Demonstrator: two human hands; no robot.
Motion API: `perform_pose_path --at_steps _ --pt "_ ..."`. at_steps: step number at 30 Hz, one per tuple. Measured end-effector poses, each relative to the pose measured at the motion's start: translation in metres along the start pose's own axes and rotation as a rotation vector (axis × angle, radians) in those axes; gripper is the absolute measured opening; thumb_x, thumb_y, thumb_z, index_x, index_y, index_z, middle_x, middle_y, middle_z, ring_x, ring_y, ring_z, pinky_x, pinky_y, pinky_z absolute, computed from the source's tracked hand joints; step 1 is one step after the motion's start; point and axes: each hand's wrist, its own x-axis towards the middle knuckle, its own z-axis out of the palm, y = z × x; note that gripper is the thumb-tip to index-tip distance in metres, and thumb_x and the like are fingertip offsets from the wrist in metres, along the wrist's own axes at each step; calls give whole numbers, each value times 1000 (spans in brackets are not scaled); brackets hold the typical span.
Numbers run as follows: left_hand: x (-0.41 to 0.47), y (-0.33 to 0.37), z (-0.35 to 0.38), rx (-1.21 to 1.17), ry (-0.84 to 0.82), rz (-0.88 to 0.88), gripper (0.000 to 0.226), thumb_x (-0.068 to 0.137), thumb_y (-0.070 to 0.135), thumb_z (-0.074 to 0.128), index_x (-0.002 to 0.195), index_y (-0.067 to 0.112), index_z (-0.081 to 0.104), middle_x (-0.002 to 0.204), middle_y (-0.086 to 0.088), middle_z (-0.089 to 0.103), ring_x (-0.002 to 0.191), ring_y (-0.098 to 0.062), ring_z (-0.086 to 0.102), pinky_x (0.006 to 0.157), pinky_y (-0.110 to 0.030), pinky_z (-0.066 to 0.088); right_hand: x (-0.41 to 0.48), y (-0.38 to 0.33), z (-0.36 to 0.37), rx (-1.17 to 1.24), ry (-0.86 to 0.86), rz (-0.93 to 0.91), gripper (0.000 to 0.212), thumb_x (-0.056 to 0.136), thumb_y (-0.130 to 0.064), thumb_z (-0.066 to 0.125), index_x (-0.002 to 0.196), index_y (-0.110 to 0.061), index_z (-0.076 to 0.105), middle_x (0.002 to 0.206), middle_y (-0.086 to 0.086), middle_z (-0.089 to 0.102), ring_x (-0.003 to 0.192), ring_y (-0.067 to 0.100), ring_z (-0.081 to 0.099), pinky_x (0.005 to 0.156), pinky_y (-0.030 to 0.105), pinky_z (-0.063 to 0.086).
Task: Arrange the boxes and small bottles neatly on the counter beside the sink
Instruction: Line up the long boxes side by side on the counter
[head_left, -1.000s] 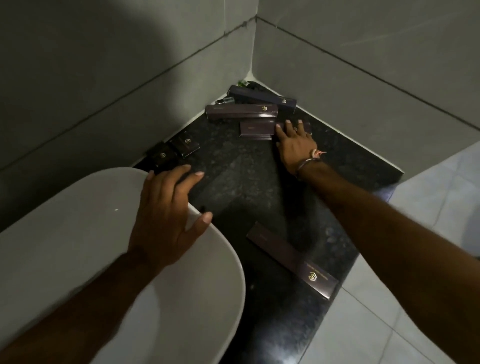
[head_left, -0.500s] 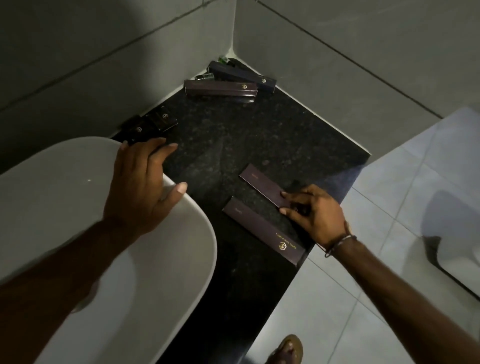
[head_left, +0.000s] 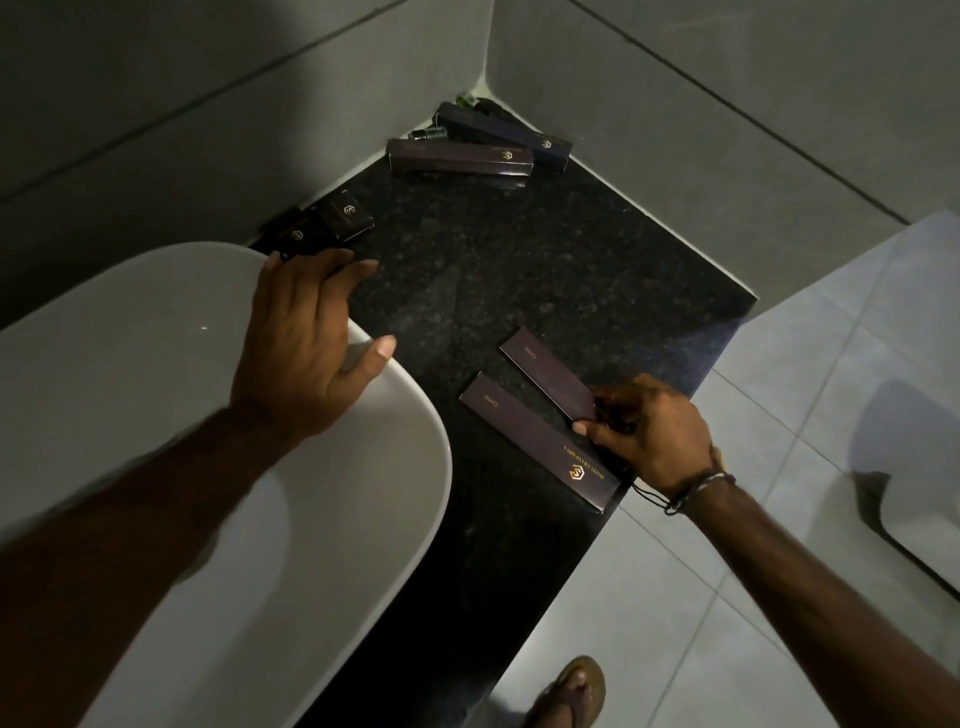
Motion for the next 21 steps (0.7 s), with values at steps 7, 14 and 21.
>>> perform_pose_path --at_steps 7,14,21 --pt "2 -2 2 -2 -24 -22 72 97 62 27 145 11 44 146 -14 47 135 -34 43 125 -38 6 -3 6 1 5 -31 -30 52 83 -58 63 125 -29 63 108 -8 59 86 7 58 66 13 42" --pt "4 -3 4 -17 -13 -30 68 94 57 35 143 11 45 145 -14 47 135 -34 43 125 -36 3 -1 6 -2 0 -47 -67 51 84 -57 61 127 -29 63 111 -6 59 89 10 58 70 18 47" --pt "4 -2 6 -16 0 -24 69 95 59 31 139 9 49 142 -14 49 132 -33 45 124 -46 14 -1 6 -3 -21 -71 -74 52 86 -55 60 129 -27 62 113 -5 58 93 10 56 73 18 48"
